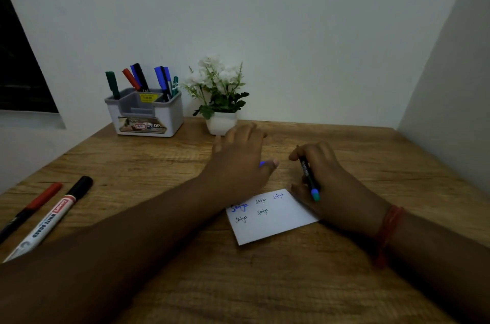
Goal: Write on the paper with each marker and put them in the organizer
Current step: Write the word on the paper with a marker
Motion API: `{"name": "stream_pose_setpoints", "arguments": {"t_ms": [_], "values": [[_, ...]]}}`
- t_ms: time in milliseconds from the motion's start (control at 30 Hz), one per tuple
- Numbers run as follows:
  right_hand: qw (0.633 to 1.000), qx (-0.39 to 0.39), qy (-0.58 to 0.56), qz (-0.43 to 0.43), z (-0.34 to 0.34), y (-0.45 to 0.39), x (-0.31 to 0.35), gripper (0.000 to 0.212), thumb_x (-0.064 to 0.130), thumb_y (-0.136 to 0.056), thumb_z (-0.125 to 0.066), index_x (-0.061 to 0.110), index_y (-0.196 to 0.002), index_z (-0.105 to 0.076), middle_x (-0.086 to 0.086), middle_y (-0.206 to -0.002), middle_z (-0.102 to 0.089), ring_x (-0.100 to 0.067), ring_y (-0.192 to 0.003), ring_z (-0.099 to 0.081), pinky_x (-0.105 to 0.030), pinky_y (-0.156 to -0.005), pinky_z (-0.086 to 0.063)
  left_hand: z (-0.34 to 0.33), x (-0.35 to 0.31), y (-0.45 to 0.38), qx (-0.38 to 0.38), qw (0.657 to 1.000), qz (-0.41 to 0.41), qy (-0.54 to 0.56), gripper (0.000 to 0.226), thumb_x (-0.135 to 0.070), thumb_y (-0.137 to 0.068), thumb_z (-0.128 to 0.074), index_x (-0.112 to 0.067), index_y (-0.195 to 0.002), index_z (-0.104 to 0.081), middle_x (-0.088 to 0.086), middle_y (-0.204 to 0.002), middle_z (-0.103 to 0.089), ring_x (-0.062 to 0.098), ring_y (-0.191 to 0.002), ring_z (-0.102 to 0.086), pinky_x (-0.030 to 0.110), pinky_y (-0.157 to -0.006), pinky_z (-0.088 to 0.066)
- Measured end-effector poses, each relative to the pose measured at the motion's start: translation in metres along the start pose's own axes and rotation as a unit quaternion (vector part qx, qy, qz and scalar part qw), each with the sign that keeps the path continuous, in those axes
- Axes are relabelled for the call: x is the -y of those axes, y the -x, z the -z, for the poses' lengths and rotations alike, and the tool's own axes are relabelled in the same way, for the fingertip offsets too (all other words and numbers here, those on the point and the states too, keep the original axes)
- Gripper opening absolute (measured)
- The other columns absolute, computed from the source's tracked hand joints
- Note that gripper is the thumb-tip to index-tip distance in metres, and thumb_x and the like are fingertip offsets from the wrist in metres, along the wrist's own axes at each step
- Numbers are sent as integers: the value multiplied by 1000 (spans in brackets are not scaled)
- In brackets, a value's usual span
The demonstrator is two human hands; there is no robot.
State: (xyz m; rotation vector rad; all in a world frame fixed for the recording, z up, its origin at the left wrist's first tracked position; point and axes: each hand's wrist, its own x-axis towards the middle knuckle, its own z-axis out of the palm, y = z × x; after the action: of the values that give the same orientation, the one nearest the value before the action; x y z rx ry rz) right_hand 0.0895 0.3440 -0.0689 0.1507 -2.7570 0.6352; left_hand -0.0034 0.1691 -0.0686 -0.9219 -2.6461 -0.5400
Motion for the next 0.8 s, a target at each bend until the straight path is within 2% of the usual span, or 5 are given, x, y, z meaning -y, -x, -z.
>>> {"name": "stream_pose_setpoints", "arguments": {"t_ms": [233,367,567,667,800], "values": [[994,-77,-72,21,6,2,3,26,29,-93,-66,24,-116,-55,9,-115,-50,0,-95,-56,-6,-75,-47,-12,-5,5,48,997,-29,-51,65,-60,-98,-29,-30,-153,-11,-2,-165,-1,24,-151,10,65,-116,-6],[947,-174,-267,-32,24,9,27,13,25,-101,-53,18,-96,-64,-1,-81,-64,-10,-73,-62,-26,-68,-54,-14,-5,6,31,995,-43,-80,66,-60,-98,-25,-29,-153,-8,-1,-165,0,25,-151,11,65,-116,-5],[903,-29,-417,-98,19,30,43,32,19,-104,-43,11,-90,-71,-6,-86,-72,-23,-80,-69,-37,-80,-58,-16,-3,4,46,993,-38,-99,76,-65,-88,-5,-28,-154,-2,1,-165,5,29,-150,16,65,-116,-4],[920,10,-383,-88,15,37,39,37,32,-100,-43,13,-88,-73,-8,-92,-74,-14,-97,-71,-22,-89,-55,-20,0,3,37,993,-41,-104,86,-67,-77,9,-31,-154,5,0,-165,9,29,-150,19,64,-117,-1],[971,25,-231,-48,19,35,41,12,15,-87,-68,26,-83,-72,12,-94,-73,0,-95,-67,-11,-80,-51,-22,2,2,32,993,-43,-108,82,-68,-79,9,-32,-153,13,0,-164,18,30,-148,25,63,-117,2]]}}
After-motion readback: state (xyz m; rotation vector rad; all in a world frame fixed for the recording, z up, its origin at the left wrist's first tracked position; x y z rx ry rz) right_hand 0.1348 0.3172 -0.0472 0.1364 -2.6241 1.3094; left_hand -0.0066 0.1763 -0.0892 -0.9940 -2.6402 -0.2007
